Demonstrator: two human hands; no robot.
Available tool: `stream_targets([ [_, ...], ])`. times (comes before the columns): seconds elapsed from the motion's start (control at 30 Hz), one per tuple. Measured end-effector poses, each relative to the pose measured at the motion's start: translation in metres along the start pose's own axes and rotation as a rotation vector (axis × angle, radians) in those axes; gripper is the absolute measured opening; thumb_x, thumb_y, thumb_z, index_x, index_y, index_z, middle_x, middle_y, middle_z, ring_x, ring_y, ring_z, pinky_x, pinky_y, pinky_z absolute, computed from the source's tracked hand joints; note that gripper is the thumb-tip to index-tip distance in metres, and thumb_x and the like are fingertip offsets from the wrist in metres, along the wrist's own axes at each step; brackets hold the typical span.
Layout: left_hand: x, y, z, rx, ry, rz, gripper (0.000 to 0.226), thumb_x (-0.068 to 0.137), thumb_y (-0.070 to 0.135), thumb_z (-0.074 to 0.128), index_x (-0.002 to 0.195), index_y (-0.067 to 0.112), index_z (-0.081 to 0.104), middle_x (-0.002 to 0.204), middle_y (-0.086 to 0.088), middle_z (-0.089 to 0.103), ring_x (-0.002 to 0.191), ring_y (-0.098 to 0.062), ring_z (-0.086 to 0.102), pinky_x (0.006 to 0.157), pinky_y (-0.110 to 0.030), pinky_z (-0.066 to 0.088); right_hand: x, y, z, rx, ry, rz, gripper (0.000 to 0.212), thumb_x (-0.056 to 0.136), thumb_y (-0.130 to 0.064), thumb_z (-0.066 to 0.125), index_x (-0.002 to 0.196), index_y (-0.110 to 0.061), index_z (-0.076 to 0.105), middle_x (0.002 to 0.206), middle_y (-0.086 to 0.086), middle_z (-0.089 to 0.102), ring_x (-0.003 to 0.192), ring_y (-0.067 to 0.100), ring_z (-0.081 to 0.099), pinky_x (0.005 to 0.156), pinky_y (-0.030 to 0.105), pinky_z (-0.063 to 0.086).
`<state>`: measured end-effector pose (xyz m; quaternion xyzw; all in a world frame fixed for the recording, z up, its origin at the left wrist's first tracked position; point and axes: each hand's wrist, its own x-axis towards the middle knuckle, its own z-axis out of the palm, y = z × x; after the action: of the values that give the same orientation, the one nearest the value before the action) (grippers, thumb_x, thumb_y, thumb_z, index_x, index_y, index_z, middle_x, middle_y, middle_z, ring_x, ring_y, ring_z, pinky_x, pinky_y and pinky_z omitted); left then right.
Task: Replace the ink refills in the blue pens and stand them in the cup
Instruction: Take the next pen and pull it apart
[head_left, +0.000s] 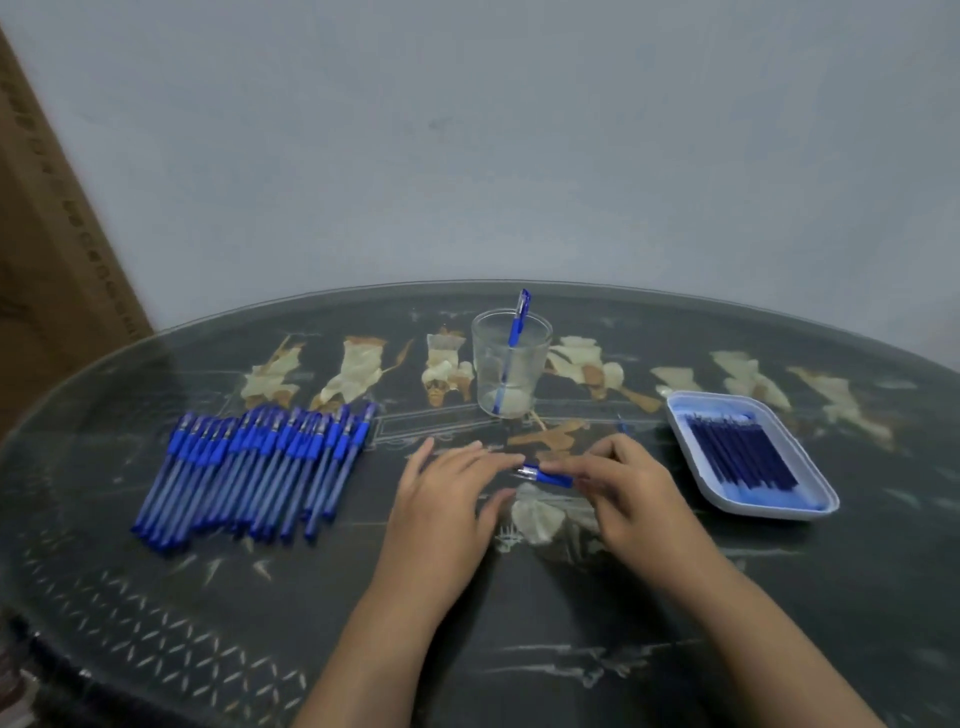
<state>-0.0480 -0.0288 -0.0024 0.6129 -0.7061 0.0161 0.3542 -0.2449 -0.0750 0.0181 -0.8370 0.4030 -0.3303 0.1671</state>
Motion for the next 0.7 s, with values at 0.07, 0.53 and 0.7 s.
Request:
stream_targets([
  [0.07, 0.003, 0.006, 0.008, 0.001, 0.035, -0.003, 0.021, 0.081, 0.03, 0.073, 0.1, 0.036, 0.068, 0.098, 0.018, 0.07, 0.107, -0.003, 0.062, 0.11, -0.028, 0.019, -0.005, 0.01, 0.0, 0.017, 0.01, 0.001, 0.038, 0.087, 0.0, 0.064, 0.109, -0.029, 0.074, 0.088, -0.009, 0.05, 0.085, 0.004, 0.054, 0.076, 0.01, 0.041],
  [0.53, 0.007, 0.004, 0.026, -0.011, 0.001, 0.025, 0.006, 0.08, 0.038, 0.064, 0.086, 0.037, 0.063, 0.085, 0.025, 0.064, 0.087, 0.007, 0.056, 0.099, -0.017, 0.021, -0.014, 0.026, 0.019, -0.038, 0.13, -0.006, 0.016, 0.082, -0.023, 0.071, 0.096, -0.029, 0.075, 0.077, -0.026, 0.057, 0.078, 0.002, 0.049, 0.07, 0.022, 0.046],
  [0.7, 0.005, 0.006, 0.026, 0.058, 0.019, -0.016, 0.021, 0.088, 0.048, 0.042, 0.084, 0.038, 0.06, 0.082, 0.024, 0.063, 0.085, 0.007, 0.055, 0.09, -0.021, 0.021, -0.011, 0.032, 0.024, 0.022, 0.187, -0.039, 0.008, 0.08, -0.019, 0.071, 0.087, -0.021, 0.075, 0.077, -0.013, 0.065, 0.077, 0.009, 0.054, 0.068, 0.029, 0.048],
])
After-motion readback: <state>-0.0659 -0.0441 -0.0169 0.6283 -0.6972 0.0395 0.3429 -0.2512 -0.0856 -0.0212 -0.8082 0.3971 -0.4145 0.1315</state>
